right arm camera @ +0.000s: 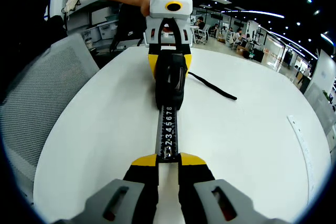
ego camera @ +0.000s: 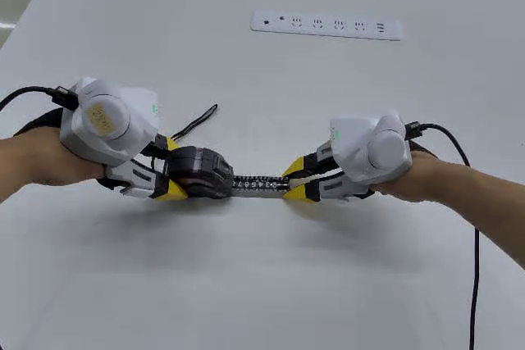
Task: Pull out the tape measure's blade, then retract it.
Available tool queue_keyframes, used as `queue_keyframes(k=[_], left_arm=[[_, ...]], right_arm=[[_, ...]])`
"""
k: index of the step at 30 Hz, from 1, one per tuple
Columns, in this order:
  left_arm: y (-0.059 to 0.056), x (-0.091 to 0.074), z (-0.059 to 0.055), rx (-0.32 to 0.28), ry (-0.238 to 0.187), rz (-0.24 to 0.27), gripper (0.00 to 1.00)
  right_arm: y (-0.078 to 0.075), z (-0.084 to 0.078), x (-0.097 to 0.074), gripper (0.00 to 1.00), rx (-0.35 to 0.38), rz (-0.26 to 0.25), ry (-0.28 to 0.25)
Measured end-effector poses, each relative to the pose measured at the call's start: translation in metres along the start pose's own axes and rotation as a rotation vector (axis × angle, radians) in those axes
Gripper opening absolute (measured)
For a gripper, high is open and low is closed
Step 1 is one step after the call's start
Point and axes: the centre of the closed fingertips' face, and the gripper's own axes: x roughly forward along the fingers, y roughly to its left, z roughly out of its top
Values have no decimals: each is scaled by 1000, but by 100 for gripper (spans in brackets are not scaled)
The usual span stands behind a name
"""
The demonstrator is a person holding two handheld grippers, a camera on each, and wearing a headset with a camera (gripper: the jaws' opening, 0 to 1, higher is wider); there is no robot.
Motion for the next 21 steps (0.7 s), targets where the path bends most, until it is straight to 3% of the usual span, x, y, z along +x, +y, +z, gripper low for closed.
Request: queue_keyframes(k=[21], left_arm=[[0,0,1,0,-4,-3,29]], right_arm=[[2,-16,-19,11,10,-5,18]])
